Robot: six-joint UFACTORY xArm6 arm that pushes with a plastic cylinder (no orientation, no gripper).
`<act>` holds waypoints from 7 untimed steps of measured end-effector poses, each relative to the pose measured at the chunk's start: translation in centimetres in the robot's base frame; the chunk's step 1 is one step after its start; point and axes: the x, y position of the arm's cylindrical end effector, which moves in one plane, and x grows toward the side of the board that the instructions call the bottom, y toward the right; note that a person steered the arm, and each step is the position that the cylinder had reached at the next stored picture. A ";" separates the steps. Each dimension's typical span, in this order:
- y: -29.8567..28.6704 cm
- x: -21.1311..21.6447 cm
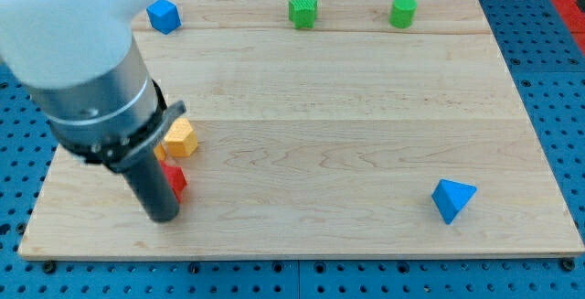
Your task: Move the red circle above the red star
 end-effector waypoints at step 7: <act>-14.0 -26.9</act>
